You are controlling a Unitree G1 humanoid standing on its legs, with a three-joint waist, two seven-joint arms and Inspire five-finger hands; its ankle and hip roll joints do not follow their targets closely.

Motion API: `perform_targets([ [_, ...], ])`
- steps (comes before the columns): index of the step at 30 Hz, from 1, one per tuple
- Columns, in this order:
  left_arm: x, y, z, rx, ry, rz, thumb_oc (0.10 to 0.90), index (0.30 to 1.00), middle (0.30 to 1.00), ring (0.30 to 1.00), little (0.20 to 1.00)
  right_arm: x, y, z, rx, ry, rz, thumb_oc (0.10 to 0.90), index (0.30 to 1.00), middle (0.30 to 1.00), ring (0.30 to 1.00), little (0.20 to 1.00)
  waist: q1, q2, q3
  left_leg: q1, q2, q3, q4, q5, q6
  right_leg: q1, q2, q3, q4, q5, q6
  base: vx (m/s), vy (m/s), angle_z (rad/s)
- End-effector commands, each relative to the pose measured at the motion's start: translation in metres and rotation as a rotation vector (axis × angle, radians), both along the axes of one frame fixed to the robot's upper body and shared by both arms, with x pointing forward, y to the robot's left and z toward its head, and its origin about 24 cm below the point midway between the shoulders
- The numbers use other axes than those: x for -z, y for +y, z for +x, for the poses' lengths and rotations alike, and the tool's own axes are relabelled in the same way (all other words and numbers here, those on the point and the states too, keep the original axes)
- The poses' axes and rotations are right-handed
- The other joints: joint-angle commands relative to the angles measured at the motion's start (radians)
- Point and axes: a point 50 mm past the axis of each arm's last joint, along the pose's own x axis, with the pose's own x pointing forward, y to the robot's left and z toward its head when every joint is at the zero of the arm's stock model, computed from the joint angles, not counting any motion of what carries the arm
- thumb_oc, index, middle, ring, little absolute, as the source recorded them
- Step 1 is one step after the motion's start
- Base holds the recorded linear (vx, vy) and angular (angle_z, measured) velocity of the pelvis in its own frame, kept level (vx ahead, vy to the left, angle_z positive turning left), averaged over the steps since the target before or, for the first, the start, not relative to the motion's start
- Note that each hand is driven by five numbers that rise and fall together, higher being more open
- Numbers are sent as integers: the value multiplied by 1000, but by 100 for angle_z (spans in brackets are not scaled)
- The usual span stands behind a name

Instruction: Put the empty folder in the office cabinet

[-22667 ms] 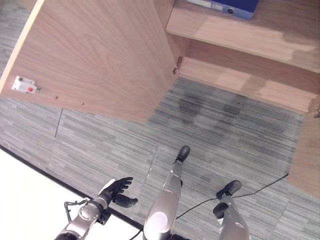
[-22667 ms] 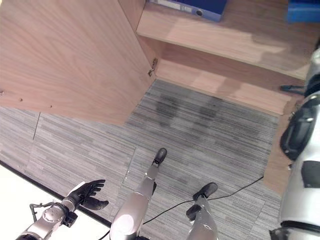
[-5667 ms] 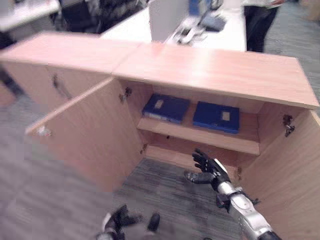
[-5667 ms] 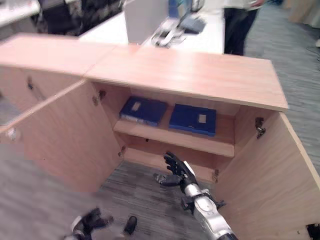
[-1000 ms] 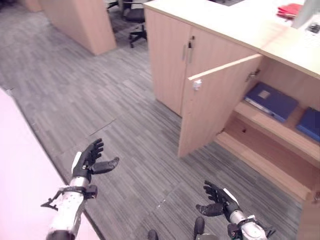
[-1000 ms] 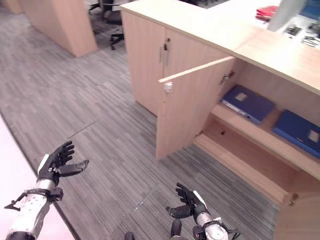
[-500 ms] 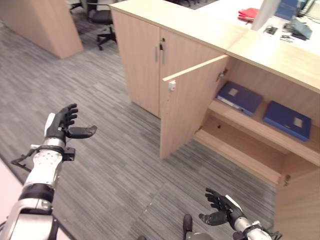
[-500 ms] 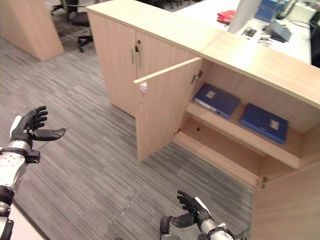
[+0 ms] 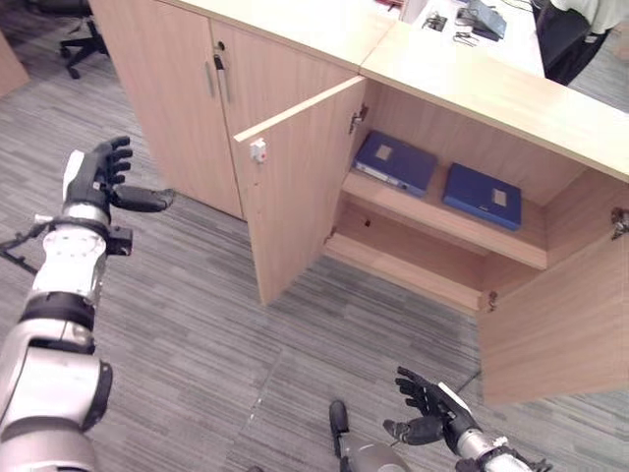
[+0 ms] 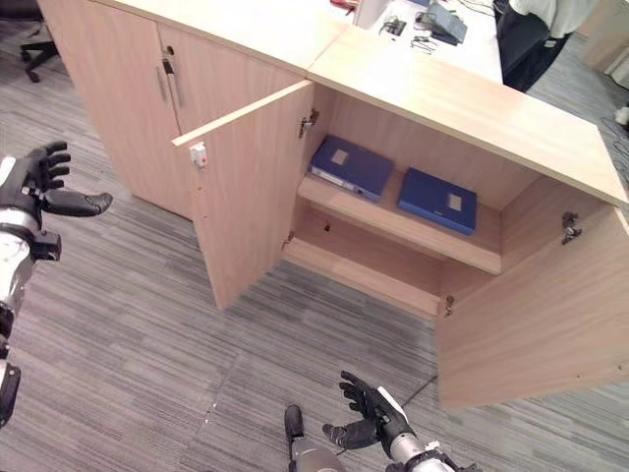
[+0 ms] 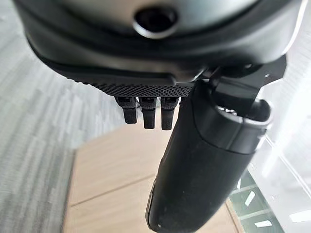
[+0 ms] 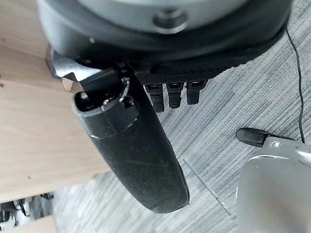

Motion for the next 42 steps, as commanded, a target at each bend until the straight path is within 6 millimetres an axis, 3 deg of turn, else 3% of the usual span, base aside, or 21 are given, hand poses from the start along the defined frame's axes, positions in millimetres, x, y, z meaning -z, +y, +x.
perform_targets([
  [1, -94, 0, -6, 5, -311, 60, 800, 900, 900, 900, 900, -43, -15, 43, 8, -253, 6, 800, 900, 900, 900, 900, -7, 66, 55, 63, 35, -182, -7, -63, 0, 112, 19, 4, 101, -207, 118, 28, -20, -24],
  [11, -118, -33, 10, 109, -348, 107, 800, 900, 900, 900, 900, -47, -14, 45, 22, -275, 27, 800, 900, 900, 900, 900, -56, 65, 77, 49, 48, -155, -7, -60, -5, 50, 45, 29, 141, -228, 112, 42, -18, -12],
  [16, -128, -53, 18, 177, -391, 69, 800, 900, 900, 900, 900, -52, -15, 47, 53, -308, 53, 800, 900, 900, 900, 900, -82, 79, 97, 33, 52, -151, -7, -60, -5, 6, 56, 38, 184, -248, 106, 29, -15, -9],
  [23, -139, -95, 29, 317, -457, 30, 800, 900, 900, 900, 900, -50, -13, 49, 77, -311, 65, 800, 900, 900, 900, 900, -102, 95, 118, 19, 50, -161, -7, -60, -5, -22, 63, 38, 210, -264, 99, 3, -6, 0],
  [27, -138, -135, 36, 452, -485, 22, 800, 900, 900, 900, 900, -48, -13, 49, 80, -302, 65, 800, 900, 900, 900, 900, -107, 96, 122, 10, 50, -170, -7, -56, -8, -30, 63, 42, 208, -256, 98, 2, -36, 5],
  [33, -115, -204, 35, 707, -508, -9, 800, 900, 900, 900, 900, -50, -11, 54, 63, -317, 46, 800, 900, 900, 900, 900, -90, 100, 137, 22, 50, -184, -7, -57, -7, -19, 64, 33, 211, -284, 89, -24, -29, 10],
  [37, -77, -242, 31, 835, -451, -58, 800, 900, 900, 900, 900, -53, -12, 59, 52, -333, 20, 800, 900, 900, 900, 900, -77, 105, 146, 41, 44, -193, -7, -58, -4, 3, 56, 24, 208, -288, 83, -76, -10, 3],
  [38, -56, -258, 30, 877, -411, -94, 800, 900, 900, 900, 900, -54, -13, 60, 61, -338, 12, 800, 900, 900, 900, 900, -75, 109, 142, 55, 40, -193, -7, -64, -1, 18, 52, 23, 210, -298, 78, -99, -1, 0],
  [39, -46, -263, 29, 887, -389, -123, 800, 900, 900, 900, 900, -54, -14, 59, 65, -335, 11, 800, 900, 900, 900, 900, -76, 110, 139, 63, 38, -191, -7, -66, 1, 26, 51, 22, 213, -302, 77, -73, 2, -4],
  [41, -45, -264, 29, 887, -389, -124, 800, 900, 900, 900, 900, -53, -14, 59, 65, -334, 10, 800, 900, 900, 900, 900, -76, 110, 140, 65, 37, -191, -7, -67, 1, 28, 51, 23, 213, -302, 77, -27, 3, -7],
  [42, -24, -271, 29, 883, -349, -195, 800, 900, 900, 900, 900, -53, -16, 58, 76, -331, 5, 800, 900, 900, 900, 900, -82, 115, 130, 85, 31, -187, 3, -79, 5, 44, 49, 24, 227, -314, 73, -42, 10, -6],
])
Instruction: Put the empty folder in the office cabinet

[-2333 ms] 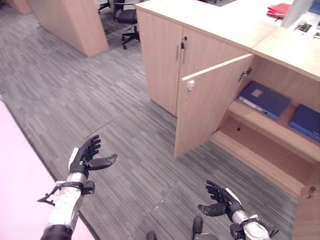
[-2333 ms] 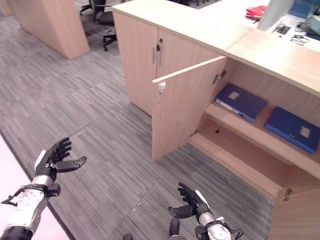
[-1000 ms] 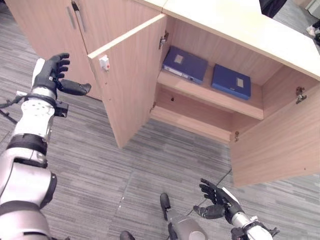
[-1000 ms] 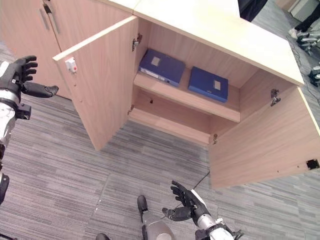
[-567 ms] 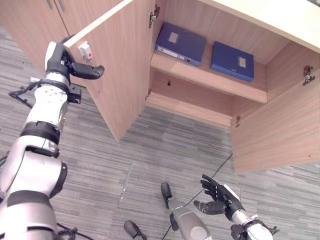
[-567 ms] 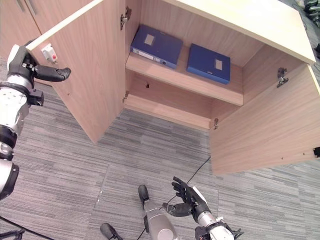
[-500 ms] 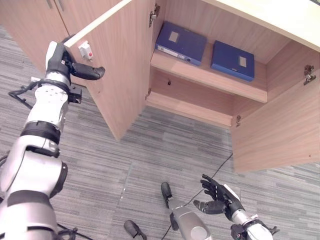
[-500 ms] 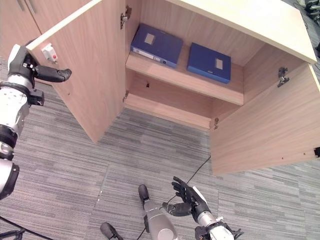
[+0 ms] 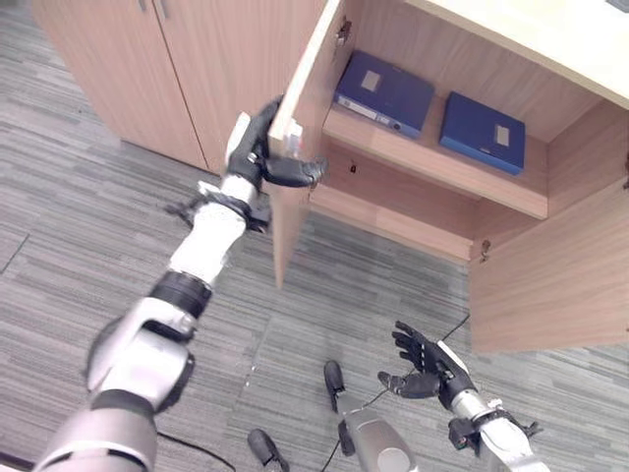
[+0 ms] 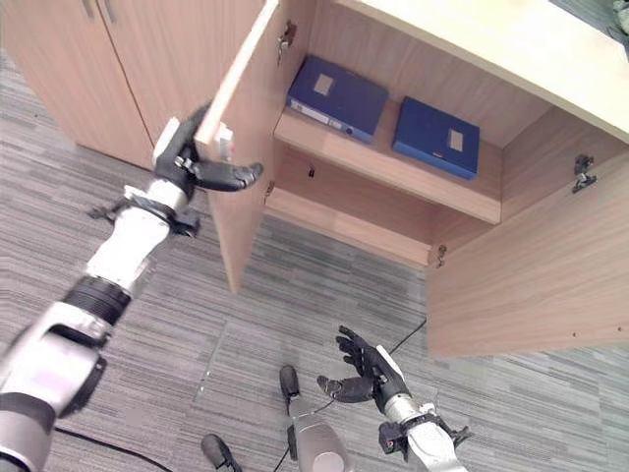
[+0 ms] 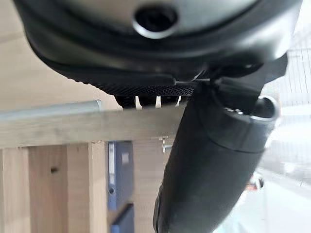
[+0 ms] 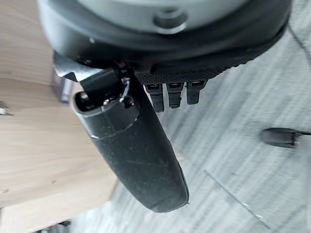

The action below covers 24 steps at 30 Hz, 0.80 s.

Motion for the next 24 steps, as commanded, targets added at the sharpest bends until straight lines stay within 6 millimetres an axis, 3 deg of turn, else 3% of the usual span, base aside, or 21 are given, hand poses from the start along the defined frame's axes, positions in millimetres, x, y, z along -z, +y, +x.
perform_targets([
  [1, -38, -70, -15, 291, -220, -30, 800, 900, 900, 900, 900, -24, -23, 10, 44, -131, -58, 800, 900, 900, 900, 900, -52, 77, 15, 109, 13, -146, 13, -77, 18, 93, 25, -10, 231, -336, 68, -52, 9, -4],
  [7, 23, -94, -24, 274, -27, -278, 800, 900, 900, 900, 900, -17, -29, -7, 54, -70, -100, 800, 900, 900, 900, 900, -129, 111, -18, 208, -17, -70, 58, -135, 44, 128, 16, 51, 296, -342, 72, -25, 56, -25],
  [8, 35, -97, -27, 265, 12, -323, 800, 900, 900, 900, 900, -16, -33, -10, 41, -56, -134, 800, 900, 900, 900, 900, -157, 124, -18, 233, -33, -19, 61, -147, 56, 118, 13, 90, 296, -318, 81, -285, 56, -71],
  [9, 40, -96, -29, 262, 26, -353, 800, 900, 900, 900, 900, -19, -37, -5, 40, -71, -169, 800, 900, 900, 900, 900, -165, 127, -1, 232, -43, 52, 65, -156, 66, 82, -27, 85, 277, -235, 116, -331, -31, -88],
  [10, 38, -93, -28, 258, 19, -344, 800, 900, 900, 900, 900, -20, -37, -3, 35, -75, -173, 800, 900, 900, 900, 900, -167, 128, -5, 226, -40, 91, 52, -152, 63, 64, -55, 77, 241, -190, 140, -262, -125, -168],
  [12, 36, -83, -25, 246, 13, -295, 800, 900, 900, 900, 900, -19, -34, -3, 38, -77, -155, 800, 900, 900, 900, 900, -168, 139, 1, 230, -15, 115, 32, -147, 58, 25, -109, 28, 230, -170, 152, -146, -228, -286],
  [13, 31, -62, -20, 197, -6, -232, 800, 900, 900, 900, 900, -16, -34, -8, 34, -57, -151, 800, 900, 900, 900, 900, -162, 145, -5, 235, 6, 174, 14, -128, 53, 40, -158, -52, 247, -206, 141, -167, -241, -206],
  [14, 31, -61, -20, 196, -6, -231, 800, 900, 900, 900, 900, -16, -34, -8, 33, -57, -150, 800, 900, 900, 900, 900, -161, 143, -3, 239, 5, 176, 12, -128, 52, 41, -157, -50, 250, -209, 141, -162, -352, -200],
  [15, 24, -37, -14, 135, -19, -189, 800, 900, 900, 900, 900, -14, -37, -12, 32, -42, -149, 800, 900, 900, 900, 900, -149, 146, -15, 236, 17, 228, 15, -105, 44, 65, -205, -140, 305, -213, 131, -78, -322, -210],
  [16, 21, -24, -10, 97, -19, -152, 800, 900, 900, 900, 900, -15, -40, -13, 24, -38, -165, 800, 900, 900, 900, 900, -128, 146, -32, 234, 14, 255, 14, -96, 34, 107, -230, -202, 278, -217, 129, -41, -530, -231],
  [17, 12, -23, -9, 112, -43, -68, 800, 900, 900, 900, 900, -13, -46, -18, 44, -21, -173, 800, 900, 900, 900, 900, -117, 137, -61, 230, 15, 272, 25, -84, 19, 164, -234, -230, 201, -216, 139, 24, -337, -149],
  [19, 8, -24, -10, 129, -65, -45, 800, 900, 900, 900, 900, -13, -50, -20, 60, -13, -176, 800, 900, 900, 900, 900, -107, 136, -69, 228, 24, 276, 37, -76, 8, 166, -226, -226, 174, -203, 141, 112, -288, -102],
  [24, 0, -25, -20, 196, -128, 6, 800, 900, 900, 900, 900, -26, -56, -3, 70, -88, -165, 800, 900, 900, 900, 900, -89, 162, -74, 232, 83, 277, 61, -40, -38, 201, -168, -249, 118, -226, 124, 112, -342, 1],
])
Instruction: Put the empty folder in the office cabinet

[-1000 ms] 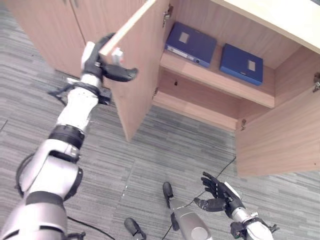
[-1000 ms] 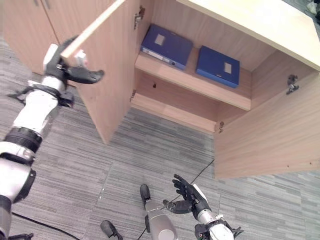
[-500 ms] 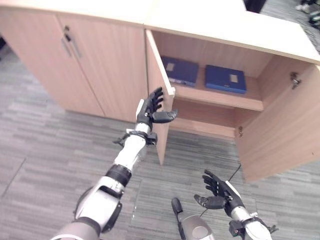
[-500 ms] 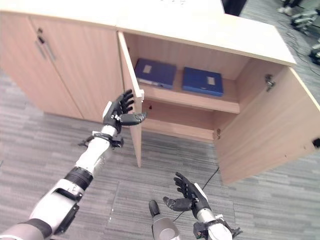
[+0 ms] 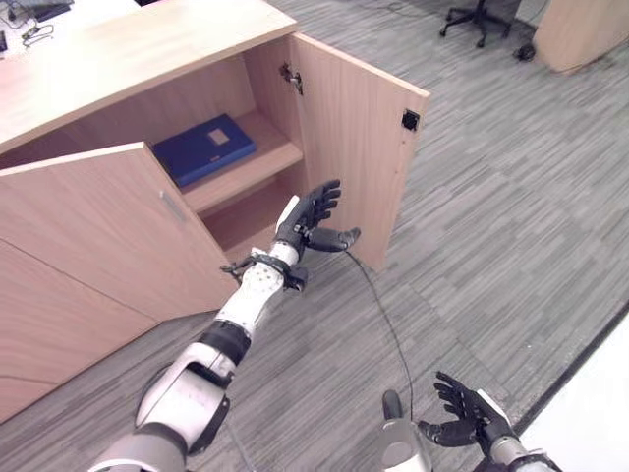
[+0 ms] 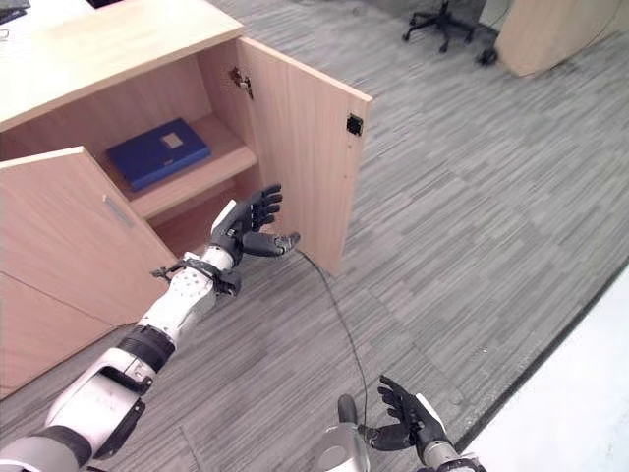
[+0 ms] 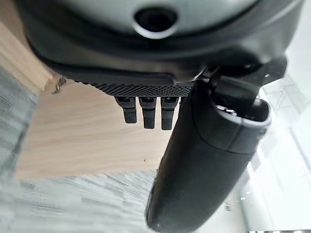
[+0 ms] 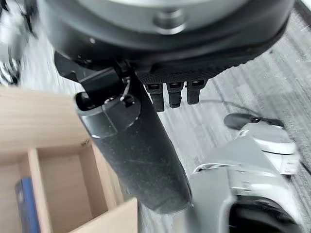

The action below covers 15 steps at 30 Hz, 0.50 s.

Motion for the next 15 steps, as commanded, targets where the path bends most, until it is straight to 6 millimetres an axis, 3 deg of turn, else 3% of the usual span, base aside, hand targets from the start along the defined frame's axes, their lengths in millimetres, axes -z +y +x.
perform_targets([
  [1, -77, 7, 0, 73, -335, -29, 800, 900, 900, 900, 900, -53, -1, 48, -41, -332, 15, 800, 900, 900, 900, 900, 15, 3, -61, -20, 34, -57, -31, -63, -3, -1, 23, 27, 0, -49, 106, 33, -222, 8],
  [4, -63, 9, -16, 126, -327, -56, 800, 900, 900, 900, 900, -55, -3, 56, 6, -362, 40, 800, 900, 900, 900, 900, 35, 13, -57, -38, 80, -97, -18, -19, -36, 12, 66, 27, -7, -84, 77, 45, -327, 31],
  [5, -46, 15, -32, 153, -294, -86, 800, 900, 900, 900, 900, -55, -1, 63, 6, -372, 42, 800, 900, 900, 900, 900, 78, 13, -47, -65, 95, -205, 54, 3, -55, 24, 105, 51, -15, -111, 49, 38, -245, 1],
  [6, -45, 16, -33, 151, -292, -86, 800, 900, 900, 900, 900, -55, 0, 63, 4, -370, 42, 800, 900, 900, 900, 900, 74, 13, -49, -69, 100, -208, 61, 0, -58, 26, 107, 49, -16, -113, 47, -28, -273, -21],
  [7, -37, 23, -40, 139, -275, -104, 800, 900, 900, 900, 900, -56, 3, 67, -14, -376, 42, 800, 900, 900, 900, 900, 95, 0, -45, -102, 91, -276, 139, 13, -44, 18, 118, 63, -19, -100, 21, -49, -174, -35],
  [9, -9, 40, -60, 103, -208, -102, 800, 900, 900, 900, 900, -54, 10, 72, -42, -370, 41, 800, 900, 900, 900, 900, 164, -23, -39, -129, 3, -481, 258, -27, -13, 20, 139, 136, -33, -100, 5, -14, -177, -51],
  [10, 16, 51, -78, 58, -138, -119, 800, 900, 900, 900, 900, -49, 16, 72, -61, -350, 43, 800, 900, 900, 900, 900, 219, -28, -27, -144, -89, -621, 250, -94, 16, 18, 163, 198, -50, -92, 10, -4, -73, -98],
  [11, 16, 51, -78, 57, -138, -118, 800, 900, 900, 900, 900, -49, 16, 72, -61, -350, 43, 800, 900, 900, 900, 900, 218, -31, -30, -147, -92, -621, 246, -89, 17, 14, 159, 198, -51, -90, 10, -30, -16, -183],
  [12, 28, 59, -86, 19, -103, -135, 800, 900, 900, 900, 900, -48, 19, 74, -73, -345, 39, 800, 900, 900, 900, 900, 251, -39, -27, -163, -149, -704, 240, -129, 24, 8, 166, 231, -62, -78, 18, -25, 5, -175],
  [13, 40, 65, -96, -11, -64, -169, 800, 900, 900, 900, 900, -46, 21, 76, -81, -339, 30, 800, 900, 900, 900, 900, 284, -44, -23, -180, -177, -780, 213, -175, 40, 9, 169, 249, -71, -78, 25, -40, -1, -153],
  [15, 60, 75, -113, -48, 12, -151, 800, 900, 900, 900, 900, -41, 20, 76, -68, -328, 13, 800, 900, 900, 900, 900, 321, -60, -24, -224, -197, -837, 151, -182, 57, 16, 165, 260, -91, -70, 30, -34, -10, -58],
])
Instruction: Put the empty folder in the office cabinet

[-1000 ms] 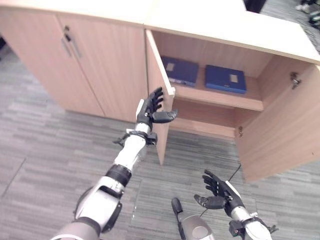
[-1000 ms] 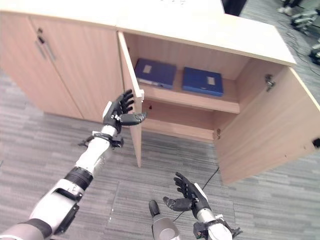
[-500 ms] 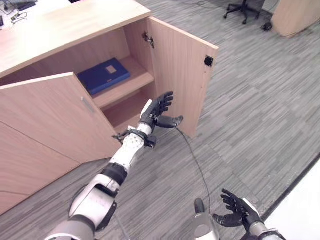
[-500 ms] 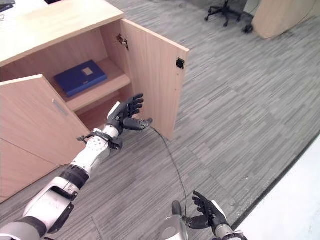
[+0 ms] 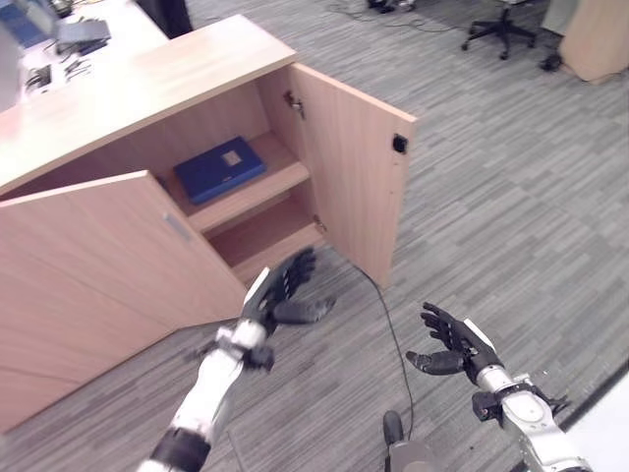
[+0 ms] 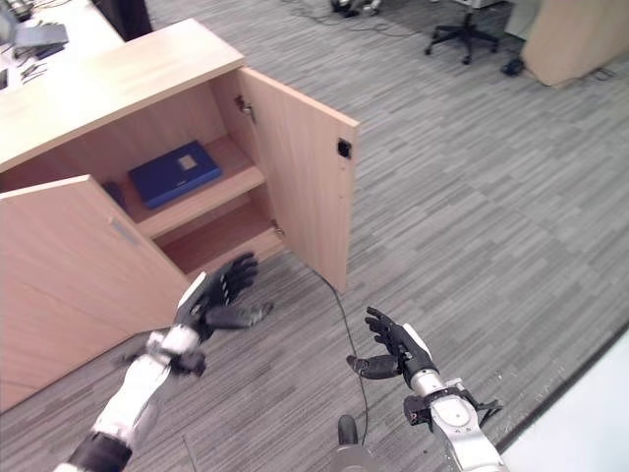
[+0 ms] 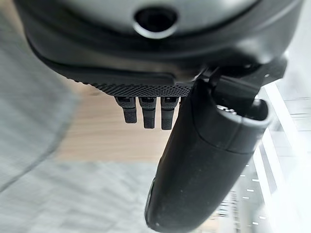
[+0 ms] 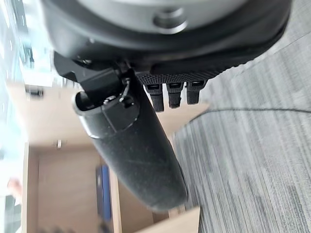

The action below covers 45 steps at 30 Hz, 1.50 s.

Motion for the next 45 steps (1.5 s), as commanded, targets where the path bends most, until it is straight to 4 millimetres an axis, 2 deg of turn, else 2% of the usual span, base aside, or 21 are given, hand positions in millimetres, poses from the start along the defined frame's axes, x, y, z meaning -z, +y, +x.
perform_targets([
  [1, -26, 20, -4, -17, -170, 37, 800, 900, 900, 900, 900, -4, 11, 3, -24, -77, 9, 800, 900, 900, 900, 900, 56, -47, -30, -67, -51, -16, -6, -12, 57, 38, 16, 12, -27, -102, 126, -30, -5, -41],
  [2, -26, 20, -4, -17, -169, 38, 800, 900, 900, 900, 900, -4, 11, 3, -24, -76, 10, 800, 900, 900, 900, 900, 58, -48, -30, -67, -51, -14, -6, -12, 57, 38, 16, 14, -27, -101, 126, -97, 49, -79],
  [3, -10, 25, -15, -7, -99, 88, 800, 900, 900, 900, 900, 0, 12, -1, -25, -59, 22, 800, 900, 900, 900, 900, 57, -30, -32, -22, -22, 49, -87, 1, 70, 44, 27, 11, -27, -88, 132, -112, 92, -83],
  [7, 23, 28, -39, -23, 57, 91, 800, 900, 900, 900, 900, 1, 15, 2, -5, -64, 29, 800, 900, 900, 900, 900, 56, -18, -35, 23, -20, 73, -172, 30, 94, 11, 11, -14, -7, -50, 152, -140, 107, -62],
  [8, 37, 31, -50, -22, 133, 94, 800, 900, 900, 900, 900, 1, 19, 4, -2, -67, 34, 800, 900, 900, 900, 900, 64, -16, -30, 35, -10, 110, -197, 42, 98, -2, -4, -49, 9, -45, 160, -137, 55, -19],
  [9, 37, 31, -50, -21, 133, 94, 800, 900, 900, 900, 900, 1, 19, 4, -2, -67, 34, 800, 900, 900, 900, 900, 66, -16, -29, 37, -9, 112, -198, 41, 98, -2, -3, -47, 10, -46, 160, -186, 20, -42],
  [10, 52, 32, -63, -13, 215, 112, 800, 900, 900, 900, 900, 2, 23, 6, -4, -70, 37, 800, 900, 900, 900, 900, 85, -16, -18, 40, 3, 159, -196, 44, 99, -22, -34, -167, 57, -50, 159, -102, 2, -51],
  [11, 52, 32, -63, -13, 215, 112, 800, 900, 900, 900, 900, 2, 23, 6, -3, -70, 37, 800, 900, 900, 900, 900, 85, -16, -18, 40, 3, 159, -196, 43, 99, -23, -34, -167, 61, -53, 159, -164, -7, -81],
  [13, 64, 35, -78, -25, 282, 118, 800, 900, 900, 900, 900, 3, 31, 9, -21, -70, 44, 800, 900, 900, 900, 900, 99, -13, -13, 47, 20, 215, -200, 48, 102, -36, -79, -322, 115, -62, 163, -95, -15, -89],
  [14, 64, 35, -78, -25, 282, 118, 800, 900, 900, 900, 900, 3, 31, 9, -21, -70, 44, 800, 900, 900, 900, 900, 99, -14, -13, 47, 20, 215, -200, 48, 102, -36, -79, -323, 115, -63, 163, -72, -78, -101],
  [15, 77, 40, -94, -46, 358, 129, 800, 900, 900, 900, 900, 2, 36, 12, -44, -77, 42, 800, 900, 900, 900, 900, 114, -2, -12, 62, 49, 264, -198, 35, 103, -26, -126, -415, 168, -79, 169, -64, -83, -97],
  [16, 82, 41, -100, -53, 384, 131, 800, 900, 900, 900, 900, 1, 38, 12, -49, -81, 45, 800, 900, 900, 900, 900, 117, 3, -9, 64, 57, 276, -199, 38, 106, -26, -145, -428, 197, -75, 169, -65, -77, -119],
  [17, 82, 41, -100, -54, 384, 131, 800, 900, 900, 900, 900, 1, 38, 12, -50, -80, 45, 800, 900, 900, 900, 900, 118, 3, -9, 65, 56, 278, -200, 37, 107, -29, -148, -425, 205, -77, 171, -142, -59, -108],
  [18, 89, 41, -104, -60, 415, 155, 800, 900, 900, 900, 900, 5, 36, 11, -31, -65, 50, 800, 900, 900, 900, 900, 115, -2, -3, 62, 55, 301, -208, 60, 114, -34, -164, -375, 229, -63, 169, -140, -86, -90],
  [21, 95, 46, -107, -82, 445, 187, 800, 900, 900, 900, 900, 14, 30, 7, 13, -25, 43, 800, 900, 900, 900, 900, 114, -8, -21, 47, 53, 305, -231, 82, 113, 0, -132, -270, 198, -76, 178, -67, -114, -59],
  [24, 103, 44, -111, -94, 481, 199, 800, 900, 900, 900, 900, 23, 22, 1, 48, 17, 22, 800, 900, 900, 900, 900, 123, -24, -43, 29, 40, 304, -232, 88, 104, 62, -134, -253, 75, -63, 189, 27, -124, -64],
  [28, 110, 46, -109, -114, 514, 224, 800, 900, 900, 900, 900, 31, 14, -6, 76, 60, -6, 800, 900, 900, 900, 900, 114, -25, -55, 20, 54, 304, -228, 87, 90, 73, -116, -201, 1, -46, 192, 58, -140, -23],
  [34, 113, 40, -106, -91, 523, 243, 800, 900, 900, 900, 900, 31, 1, -9, 126, 72, -24, 800, 900, 900, 900, 900, 102, -25, -60, 17, 65, 277, -227, 103, 65, 123, -100, -250, -24, -66, 177, 65, -87, 20],
  [38, 114, 41, -106, -107, 528, 244, 800, 900, 900, 900, 900, 34, 2, -10, 135, 85, -16, 800, 900, 900, 900, 900, 102, -27, -66, 22, 73, 258, -231, 110, 56, 148, -83, -274, -37, -76, 168, 31, -34, 31],
  [45, 115, 45, -108, -141, 539, 230, 800, 900, 900, 900, 900, 43, 8, -17, 105, 130, -25, 800, 900, 900, 900, 900, 140, -48, -61, 13, 78, 214, -231, 118, 52, 165, -73, -308, -41, -91, 157, -21, -9, 21],
])
